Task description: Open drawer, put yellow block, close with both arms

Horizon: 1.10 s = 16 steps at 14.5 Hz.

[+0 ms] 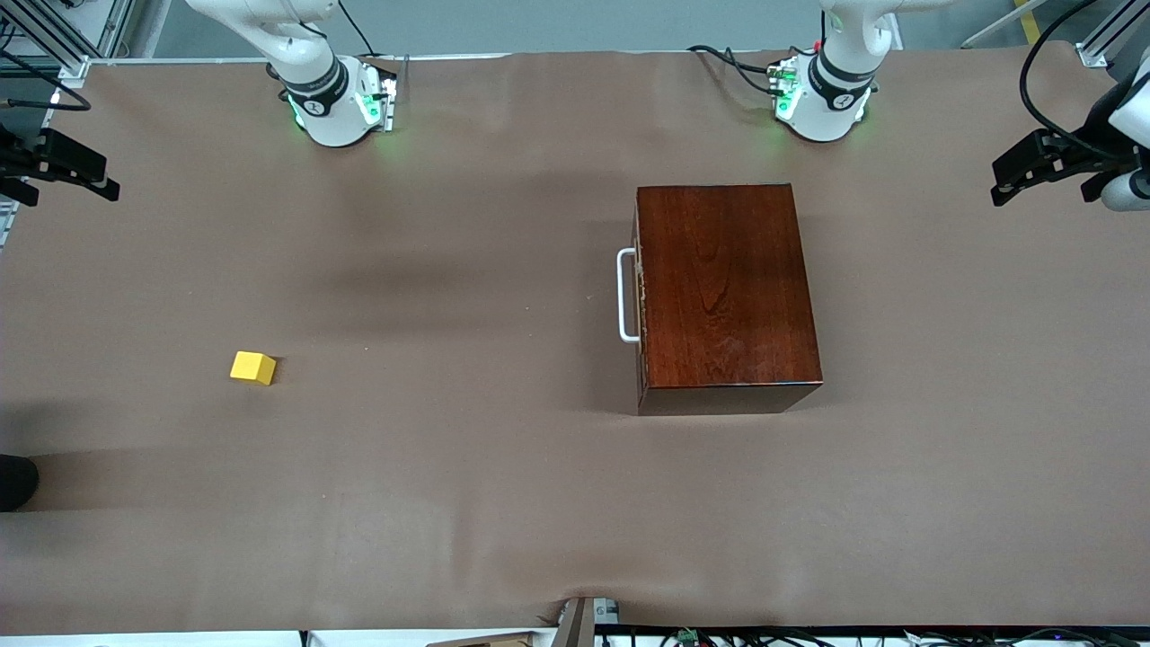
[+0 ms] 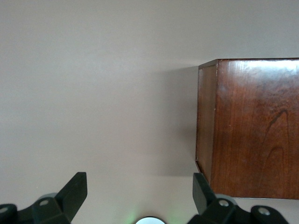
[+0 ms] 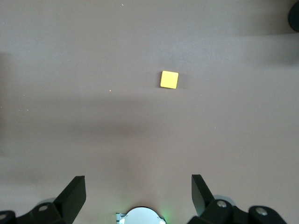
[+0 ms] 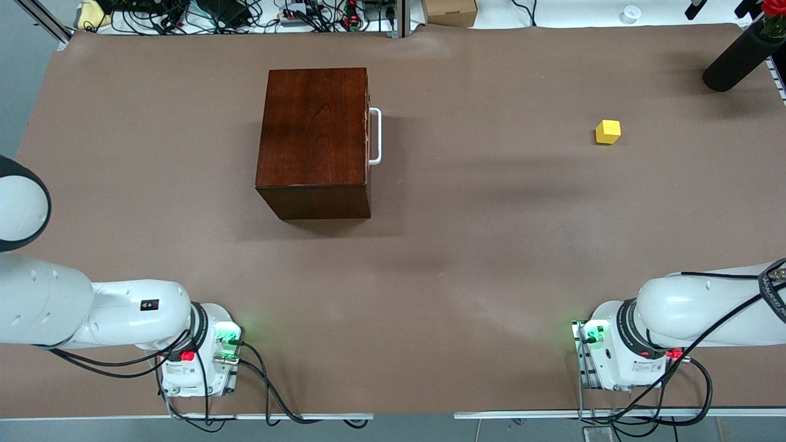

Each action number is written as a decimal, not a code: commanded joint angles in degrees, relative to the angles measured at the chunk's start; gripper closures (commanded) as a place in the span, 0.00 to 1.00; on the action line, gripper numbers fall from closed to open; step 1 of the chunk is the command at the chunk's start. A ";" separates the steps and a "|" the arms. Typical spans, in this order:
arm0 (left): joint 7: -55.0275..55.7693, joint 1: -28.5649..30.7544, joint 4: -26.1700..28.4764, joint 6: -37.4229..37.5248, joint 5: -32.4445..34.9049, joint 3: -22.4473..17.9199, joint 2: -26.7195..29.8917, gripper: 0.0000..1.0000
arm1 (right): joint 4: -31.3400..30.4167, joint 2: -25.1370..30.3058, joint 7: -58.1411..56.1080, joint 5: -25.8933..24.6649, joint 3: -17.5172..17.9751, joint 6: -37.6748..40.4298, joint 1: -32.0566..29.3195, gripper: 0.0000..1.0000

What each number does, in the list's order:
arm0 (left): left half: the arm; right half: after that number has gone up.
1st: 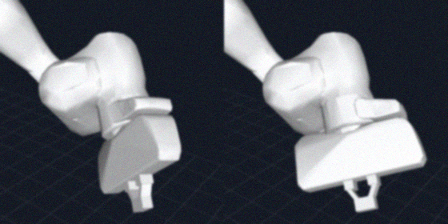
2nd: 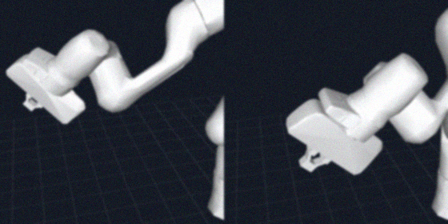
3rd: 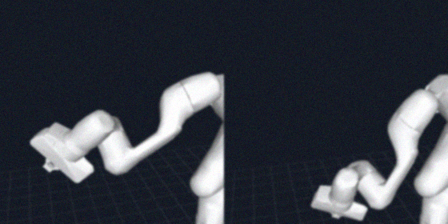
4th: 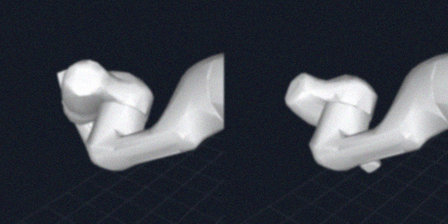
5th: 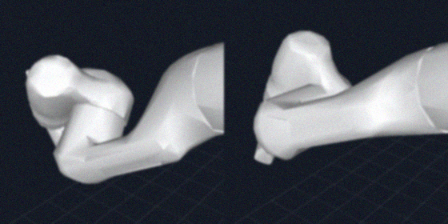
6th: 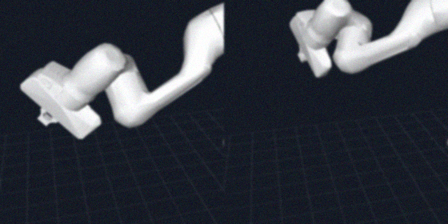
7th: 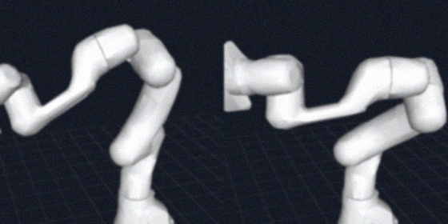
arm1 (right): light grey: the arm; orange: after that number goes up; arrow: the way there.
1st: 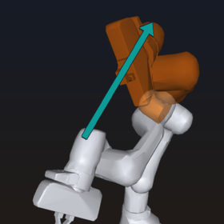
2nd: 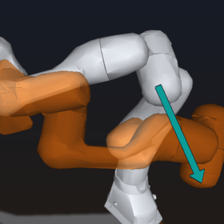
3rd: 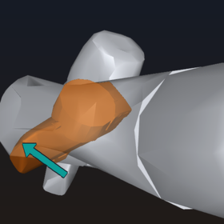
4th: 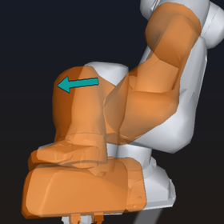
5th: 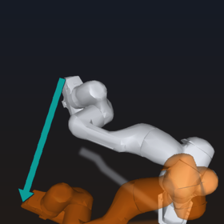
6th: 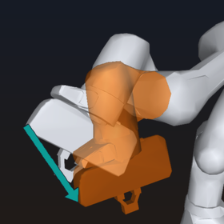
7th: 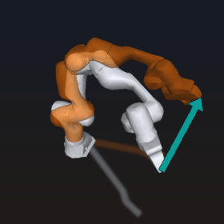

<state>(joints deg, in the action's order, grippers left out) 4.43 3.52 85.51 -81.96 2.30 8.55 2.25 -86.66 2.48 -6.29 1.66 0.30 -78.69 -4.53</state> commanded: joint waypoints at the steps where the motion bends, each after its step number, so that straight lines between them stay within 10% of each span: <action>1: -0.65 -0.52 -1.40 1.19 -1.95 0.94 -0.66 0.00 | -0.17 0.25 -0.13 0.18 0.75 0.38 -1.18 0.00; 16: 8.04 -12.90 -5.61 -1.61 -2.13 9.90 -15.67 0.00 | -0.17 0.25 -0.13 0.18 0.75 0.38 -1.18 0.00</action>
<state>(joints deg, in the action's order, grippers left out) 10.22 -6.65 84.19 -83.53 0.47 18.34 -9.22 -86.79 2.45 -6.29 1.66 0.30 -78.61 -4.65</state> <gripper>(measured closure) 0.000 0.000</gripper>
